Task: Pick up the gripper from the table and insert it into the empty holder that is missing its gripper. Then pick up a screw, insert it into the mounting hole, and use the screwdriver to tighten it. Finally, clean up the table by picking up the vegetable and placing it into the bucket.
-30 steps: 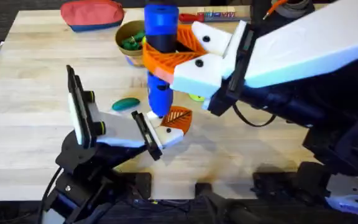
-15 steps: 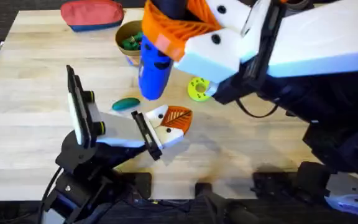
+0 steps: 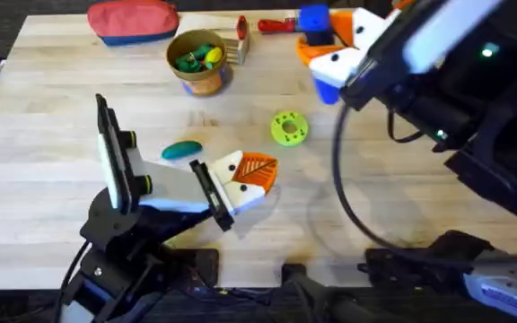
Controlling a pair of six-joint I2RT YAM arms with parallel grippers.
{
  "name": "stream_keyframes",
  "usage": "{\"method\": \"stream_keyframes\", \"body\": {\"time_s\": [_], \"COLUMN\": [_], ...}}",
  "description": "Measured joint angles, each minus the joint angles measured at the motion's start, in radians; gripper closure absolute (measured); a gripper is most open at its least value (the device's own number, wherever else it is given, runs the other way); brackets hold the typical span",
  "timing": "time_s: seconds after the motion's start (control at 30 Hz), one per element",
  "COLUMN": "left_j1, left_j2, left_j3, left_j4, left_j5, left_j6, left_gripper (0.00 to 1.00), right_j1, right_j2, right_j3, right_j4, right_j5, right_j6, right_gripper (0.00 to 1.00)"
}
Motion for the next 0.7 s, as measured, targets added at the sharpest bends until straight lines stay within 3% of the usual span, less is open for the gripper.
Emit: {"method": "stream_keyframes", "body": {"time_s": [0.1, 0.13, 0.2, 0.23, 0.43, 0.57, 0.6, 0.7], "left_j1": [0.000, 0.000, 0.000, 0.000, 0.000, 0.000, 0.000, 0.000], "left_j2": [0.000, 0.000, 0.000, 0.000, 0.000, 0.000, 0.000, 0.000], "left_j3": [0.000, 0.000, 0.000, 0.000, 0.000, 0.000, 0.000, 0.000], "left_j4": [0.000, 0.000, 0.000, 0.000, 0.000, 0.000, 0.000, 0.000], "left_j5": [0.000, 0.000, 0.000, 0.000, 0.000, 0.000, 0.000, 0.000], "left_j6": [0.000, 0.000, 0.000, 0.000, 0.000, 0.000, 0.000, 0.000], "left_gripper": [0.987, 0.987, 0.987, 0.987, 0.987, 0.987, 0.987, 0.987], "right_j1": [-0.065, -0.107, -0.122, -0.125, -0.125, -0.125, -0.125, -0.125], "right_j2": [0.031, 0.077, 0.122, 0.204, 0.424, 0.452, 0.452, 0.452], "right_j3": [0.000, 0.000, 0.000, 0.000, 0.000, 0.000, 0.000, 0.000], "right_j4": [-0.086, -0.152, -0.188, -0.235, -0.242, -0.241, -0.241, -0.240], "right_j5": [0.110, 0.199, 0.246, 0.286, 0.310, 0.312, 0.311, 0.292], "right_j6": [-0.159, -0.309, -0.406, -0.516, -0.629, -0.620, -0.608, -0.554], "right_gripper": [0.996, 0.996, 0.996, 0.996, 0.996, 0.982, 0.916, 0.510]}}
